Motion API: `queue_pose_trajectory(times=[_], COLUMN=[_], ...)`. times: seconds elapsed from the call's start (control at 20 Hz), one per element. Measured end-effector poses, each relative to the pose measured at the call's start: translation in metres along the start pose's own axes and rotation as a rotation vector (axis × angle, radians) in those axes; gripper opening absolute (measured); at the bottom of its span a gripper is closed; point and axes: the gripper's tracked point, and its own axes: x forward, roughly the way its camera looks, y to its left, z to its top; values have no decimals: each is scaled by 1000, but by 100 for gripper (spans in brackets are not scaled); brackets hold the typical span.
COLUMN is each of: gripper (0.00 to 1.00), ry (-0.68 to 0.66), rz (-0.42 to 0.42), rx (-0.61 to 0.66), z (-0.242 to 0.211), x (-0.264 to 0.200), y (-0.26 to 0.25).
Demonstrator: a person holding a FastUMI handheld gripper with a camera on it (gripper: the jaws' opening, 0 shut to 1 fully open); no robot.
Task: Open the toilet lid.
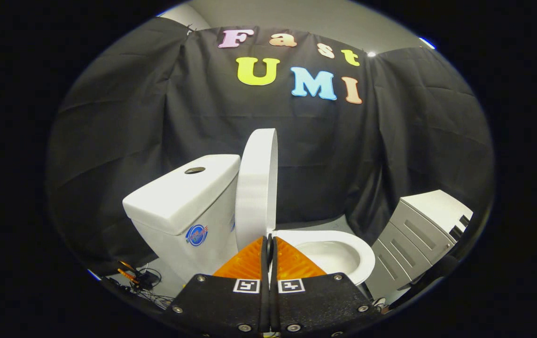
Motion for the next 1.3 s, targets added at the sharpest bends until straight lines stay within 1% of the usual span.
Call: queue_pose_trajectory(times=[0.4,0.55,0.65,0.7,0.85,1.1,1.15,1.2,1.25,1.3], gripper=[0,0,0,0,0,0,0,1,7,13], ry=[1,0,-6,-10,-18,-8,0,5,14,16], rz=[55,39,48,34,23,40,58,100,139,160], rx=[-104,-173,-208,-234,-289,-203,-166,-134,-115,-106], z=[1,3,2,3,1,0,0,-1,-1,2], x=[4,4,6,7,6,7,6,7,8,7], y=[38,43,55,57,56,51,52,59,64,63])
